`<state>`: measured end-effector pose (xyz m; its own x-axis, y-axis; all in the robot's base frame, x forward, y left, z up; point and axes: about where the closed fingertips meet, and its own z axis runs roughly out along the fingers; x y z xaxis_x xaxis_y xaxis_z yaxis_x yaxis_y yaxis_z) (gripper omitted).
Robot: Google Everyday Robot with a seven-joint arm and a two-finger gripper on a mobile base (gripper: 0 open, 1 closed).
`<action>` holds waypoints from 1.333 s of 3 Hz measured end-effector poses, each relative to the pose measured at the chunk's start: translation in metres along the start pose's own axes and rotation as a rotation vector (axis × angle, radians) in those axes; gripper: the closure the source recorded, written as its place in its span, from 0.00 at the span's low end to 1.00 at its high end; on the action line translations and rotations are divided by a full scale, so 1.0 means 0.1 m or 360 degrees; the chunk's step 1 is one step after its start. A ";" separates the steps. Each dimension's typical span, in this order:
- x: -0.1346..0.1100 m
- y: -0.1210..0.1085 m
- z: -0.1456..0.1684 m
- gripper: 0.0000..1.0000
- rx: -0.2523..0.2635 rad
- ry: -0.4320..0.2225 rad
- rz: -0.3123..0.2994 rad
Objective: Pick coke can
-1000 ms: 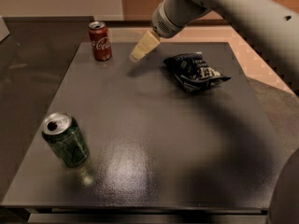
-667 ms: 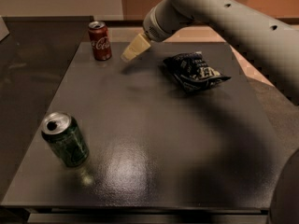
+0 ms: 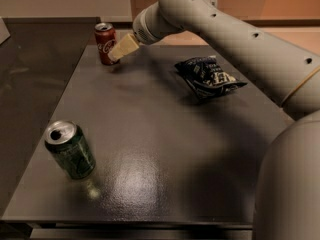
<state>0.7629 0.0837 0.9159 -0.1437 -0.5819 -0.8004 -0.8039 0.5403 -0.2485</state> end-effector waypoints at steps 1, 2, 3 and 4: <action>-0.18 0.06 0.25 0.00 -0.0071 -0.0056 0.0064; -0.30 0.14 0.44 0.00 -0.0153 -0.0084 0.0122; -0.34 0.18 0.59 0.00 -0.0209 -0.0094 0.0161; -0.37 0.22 0.71 0.00 -0.0238 -0.0096 0.0172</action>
Offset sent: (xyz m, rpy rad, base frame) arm 0.0283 0.0728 -0.0017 0.1541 0.1202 0.0722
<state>0.7915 0.1600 0.9010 -0.2025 -0.4859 -0.8503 -0.8632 0.4985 -0.0792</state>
